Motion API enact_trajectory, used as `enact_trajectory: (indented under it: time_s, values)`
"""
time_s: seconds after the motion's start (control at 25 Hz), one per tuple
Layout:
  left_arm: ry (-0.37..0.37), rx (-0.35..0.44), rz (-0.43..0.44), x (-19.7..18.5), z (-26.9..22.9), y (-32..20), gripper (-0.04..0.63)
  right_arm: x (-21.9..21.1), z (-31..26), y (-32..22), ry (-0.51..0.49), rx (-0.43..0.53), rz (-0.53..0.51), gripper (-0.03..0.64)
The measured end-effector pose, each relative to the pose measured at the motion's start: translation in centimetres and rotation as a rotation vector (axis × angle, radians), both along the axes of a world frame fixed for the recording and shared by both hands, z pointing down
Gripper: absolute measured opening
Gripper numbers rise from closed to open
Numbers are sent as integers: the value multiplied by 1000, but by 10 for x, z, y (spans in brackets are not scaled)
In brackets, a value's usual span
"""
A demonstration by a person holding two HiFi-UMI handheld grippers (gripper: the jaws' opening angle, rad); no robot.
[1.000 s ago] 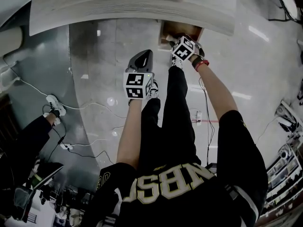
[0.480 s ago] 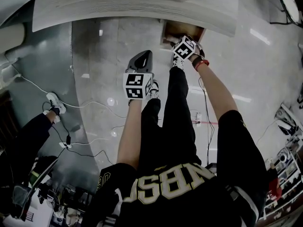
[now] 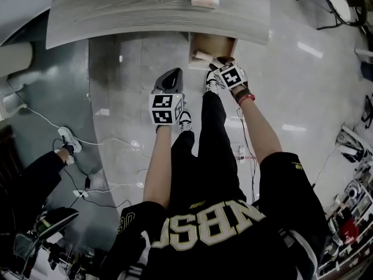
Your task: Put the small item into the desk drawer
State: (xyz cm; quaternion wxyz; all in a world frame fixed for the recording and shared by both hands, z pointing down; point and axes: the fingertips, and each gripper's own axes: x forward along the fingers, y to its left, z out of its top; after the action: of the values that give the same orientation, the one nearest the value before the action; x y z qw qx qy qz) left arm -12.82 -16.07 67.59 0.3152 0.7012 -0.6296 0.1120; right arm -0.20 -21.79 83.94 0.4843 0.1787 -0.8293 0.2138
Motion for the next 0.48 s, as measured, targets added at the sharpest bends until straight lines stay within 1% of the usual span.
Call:
enact_trajectory:
  time_s: [0.24, 0.48]
  values:
    - [0, 42, 35, 7, -28, -1, 12, 18, -55, -1, -65, 64, 136, 169]
    - [-2, 90, 60, 15, -63, 7, 12, 31, -115, 7, -144, 120, 240, 163]
